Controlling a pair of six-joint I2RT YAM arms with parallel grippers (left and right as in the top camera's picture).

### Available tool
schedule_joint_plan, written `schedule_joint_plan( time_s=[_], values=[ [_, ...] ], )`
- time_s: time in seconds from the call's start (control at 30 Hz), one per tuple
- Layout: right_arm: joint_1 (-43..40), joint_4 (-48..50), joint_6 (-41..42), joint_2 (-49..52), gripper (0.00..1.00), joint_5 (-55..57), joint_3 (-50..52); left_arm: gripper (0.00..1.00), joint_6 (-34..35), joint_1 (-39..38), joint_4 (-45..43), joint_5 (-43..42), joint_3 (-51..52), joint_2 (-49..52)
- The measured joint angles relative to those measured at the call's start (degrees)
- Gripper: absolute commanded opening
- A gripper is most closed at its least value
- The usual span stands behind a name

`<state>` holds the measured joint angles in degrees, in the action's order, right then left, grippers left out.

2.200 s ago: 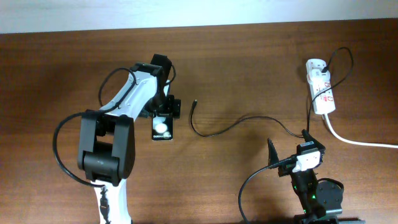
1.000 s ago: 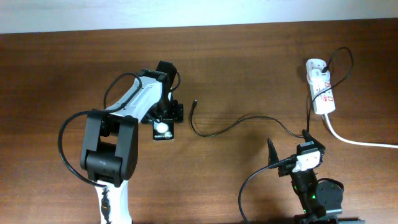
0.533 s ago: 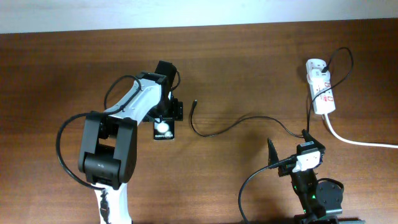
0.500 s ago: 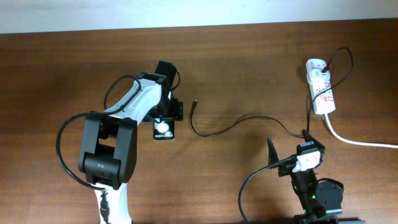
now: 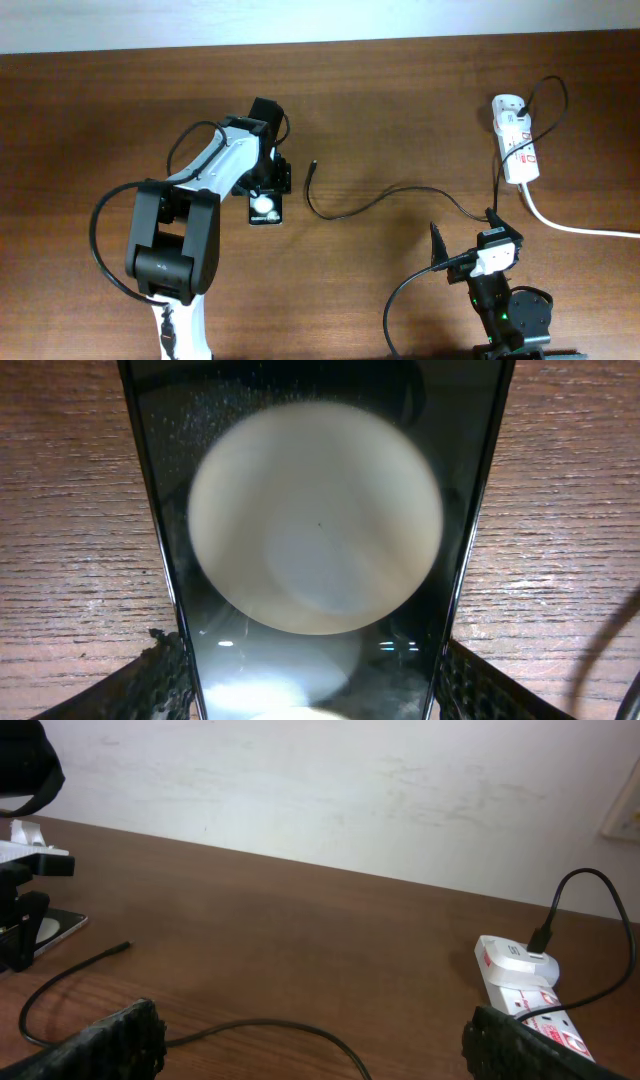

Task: Plug charger to phone and switch on socket
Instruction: 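Close the left gripper on the phone's sides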

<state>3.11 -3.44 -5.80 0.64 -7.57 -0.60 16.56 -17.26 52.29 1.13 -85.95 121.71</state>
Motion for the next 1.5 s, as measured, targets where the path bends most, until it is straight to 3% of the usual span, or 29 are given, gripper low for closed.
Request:
schedule_joint_plan(
  time_s=[1.33, 1.5],
  values=[
    [0.0, 0.0, 0.02, -0.02, 0.99, 0.0, 0.0, 0.69, -0.02, 0.0, 6.43, 0.46, -11.54, 1.73],
    [0.0, 0.02, -0.02, -0.02, 0.99, 0.0, 0.0, 0.61, -0.02, 0.0, 6.43, 0.46, -11.54, 1.73]
  ],
)
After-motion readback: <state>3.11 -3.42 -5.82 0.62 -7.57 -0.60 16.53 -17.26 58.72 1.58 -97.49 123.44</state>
